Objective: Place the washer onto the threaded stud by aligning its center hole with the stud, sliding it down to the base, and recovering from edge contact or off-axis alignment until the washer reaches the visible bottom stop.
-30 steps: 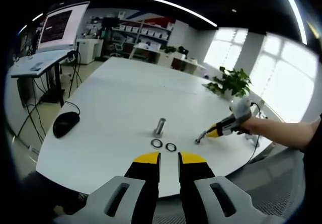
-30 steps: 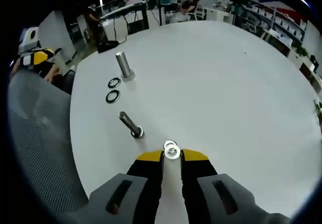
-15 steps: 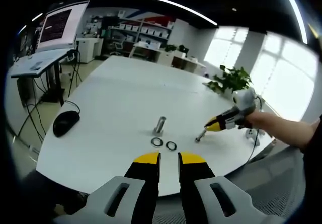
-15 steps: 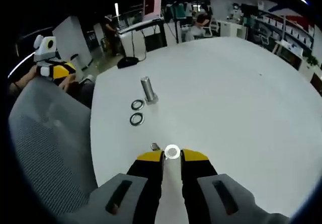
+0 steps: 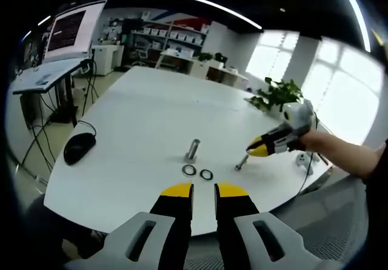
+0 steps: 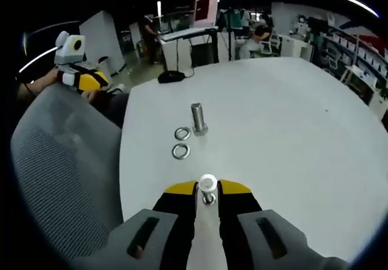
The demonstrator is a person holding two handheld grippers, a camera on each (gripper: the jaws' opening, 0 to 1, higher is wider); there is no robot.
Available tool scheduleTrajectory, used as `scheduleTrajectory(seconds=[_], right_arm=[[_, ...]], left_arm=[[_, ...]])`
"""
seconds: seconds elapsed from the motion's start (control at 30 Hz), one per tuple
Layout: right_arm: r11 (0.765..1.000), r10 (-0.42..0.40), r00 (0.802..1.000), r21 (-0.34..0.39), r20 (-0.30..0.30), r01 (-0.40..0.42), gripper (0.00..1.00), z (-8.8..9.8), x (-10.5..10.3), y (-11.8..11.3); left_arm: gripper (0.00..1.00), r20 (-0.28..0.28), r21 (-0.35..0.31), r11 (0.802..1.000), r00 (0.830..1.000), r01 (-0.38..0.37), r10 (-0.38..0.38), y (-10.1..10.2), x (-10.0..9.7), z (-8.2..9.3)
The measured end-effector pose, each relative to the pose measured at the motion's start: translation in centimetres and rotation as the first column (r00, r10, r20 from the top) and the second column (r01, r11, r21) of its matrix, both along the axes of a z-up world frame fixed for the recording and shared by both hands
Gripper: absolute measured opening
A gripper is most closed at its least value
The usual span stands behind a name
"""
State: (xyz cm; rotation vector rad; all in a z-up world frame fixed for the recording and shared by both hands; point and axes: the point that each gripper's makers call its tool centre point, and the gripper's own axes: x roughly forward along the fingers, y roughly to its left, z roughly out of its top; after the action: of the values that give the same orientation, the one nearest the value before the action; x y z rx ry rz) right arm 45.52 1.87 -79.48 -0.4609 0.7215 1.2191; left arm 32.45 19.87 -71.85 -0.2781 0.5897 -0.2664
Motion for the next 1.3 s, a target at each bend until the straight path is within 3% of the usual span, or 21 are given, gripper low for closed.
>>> scheduleTrajectory(seconds=[0.1, 0.8, 0.9, 1.07, 1.3], right_arm=[[0.999, 0.017, 1.000, -0.035, 0.015, -0.017, 0.15, -0.4, 0.0, -0.3], [0.997, 0.035, 0.999, -0.074, 0.012, -0.034, 0.15, -1.8, -0.3, -0.2], [0.993, 0.047, 0.999, -0.107, 0.026, -0.044, 0.22, -2.5, -0.2, -0.6], [0.995, 0.000, 1.000, -0.103, 0.015, 0.001, 0.23, -2.4, 0.4, -1.4], [0.986, -0.057, 0.998, -0.157, 0.000, 0.056, 0.22, -3.8, 1.2, -3.4]], left_arm=[[0.11, 0.000, -0.001, 1.000, 1.000, -0.001, 0.001, 0.0, 0.0, 0.0], [0.11, 0.002, -0.006, 1.000, 1.000, -0.004, 0.004, 0.0, 0.0, 0.1], [0.11, 0.002, -0.006, 1.000, 1.000, -0.004, 0.004, 0.0, 0.0, 0.1], [0.11, 0.004, -0.007, 1.000, 1.000, -0.005, 0.005, 0.0, 0.0, 0.1], [0.11, 0.004, -0.007, 1.000, 1.000, -0.005, 0.005, 0.0, 0.0, 0.1]])
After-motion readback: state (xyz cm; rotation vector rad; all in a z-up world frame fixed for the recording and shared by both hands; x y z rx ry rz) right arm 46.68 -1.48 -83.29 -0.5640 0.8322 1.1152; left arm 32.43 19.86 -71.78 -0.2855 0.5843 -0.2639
